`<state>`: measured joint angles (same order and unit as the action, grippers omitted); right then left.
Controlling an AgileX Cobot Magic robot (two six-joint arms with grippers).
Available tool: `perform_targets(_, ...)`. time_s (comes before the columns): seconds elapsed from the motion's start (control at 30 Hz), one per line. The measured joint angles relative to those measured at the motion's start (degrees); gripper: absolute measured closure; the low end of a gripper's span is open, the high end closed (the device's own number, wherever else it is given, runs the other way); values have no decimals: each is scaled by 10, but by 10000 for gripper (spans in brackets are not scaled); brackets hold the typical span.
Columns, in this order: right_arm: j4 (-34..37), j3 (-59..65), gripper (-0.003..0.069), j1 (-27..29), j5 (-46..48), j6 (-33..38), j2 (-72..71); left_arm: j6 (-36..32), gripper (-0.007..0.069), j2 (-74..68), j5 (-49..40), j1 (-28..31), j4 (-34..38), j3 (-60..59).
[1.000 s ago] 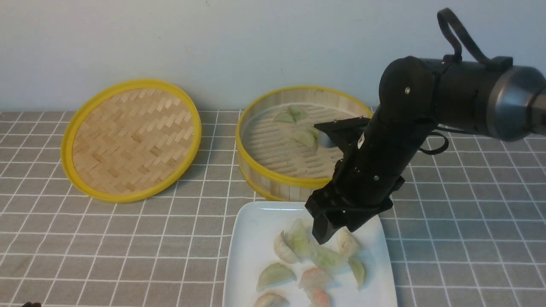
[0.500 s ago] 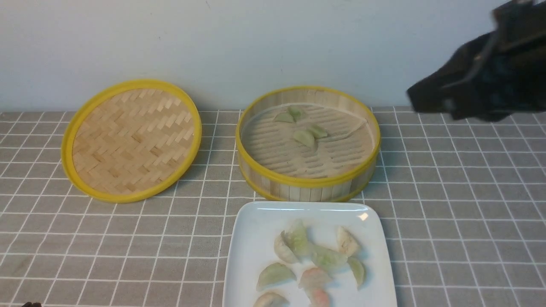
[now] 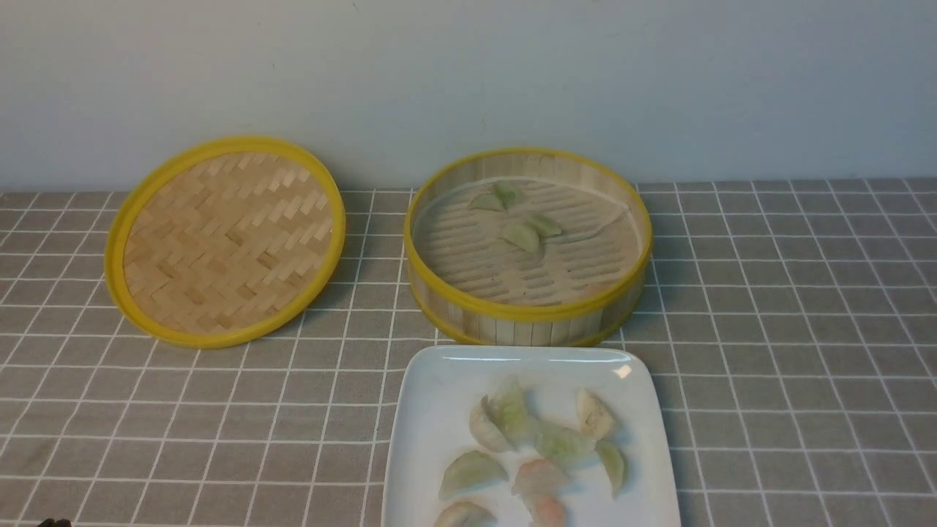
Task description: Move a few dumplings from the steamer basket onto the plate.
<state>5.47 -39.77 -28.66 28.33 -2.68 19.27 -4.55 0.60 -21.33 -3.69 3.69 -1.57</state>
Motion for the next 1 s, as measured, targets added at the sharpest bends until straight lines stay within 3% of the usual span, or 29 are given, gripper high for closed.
perform_targets(0.3,0,104,672,0,-1,-26,-38,0,629,0,0,0,0,0)
perform_targets(0.67,-14,114,672,6,-5,-26,-41,0,629,0,-1,0,0,0)
perform_targets(0.73,-18,120,672,25,-6,-26,-46,0,629,0,-1,0,0,0)
perform_targets(0.87,-38,174,673,154,-9,-26,-68,0,629,0,-1,0,0,0)
perform_targets(0.9,-39,174,673,160,-9,-26,-69,0,629,0,-1,0,0,0)
perform_targets(1.0,-61,246,673,248,-12,-26,-94,0,629,0,-1,0,0,0)
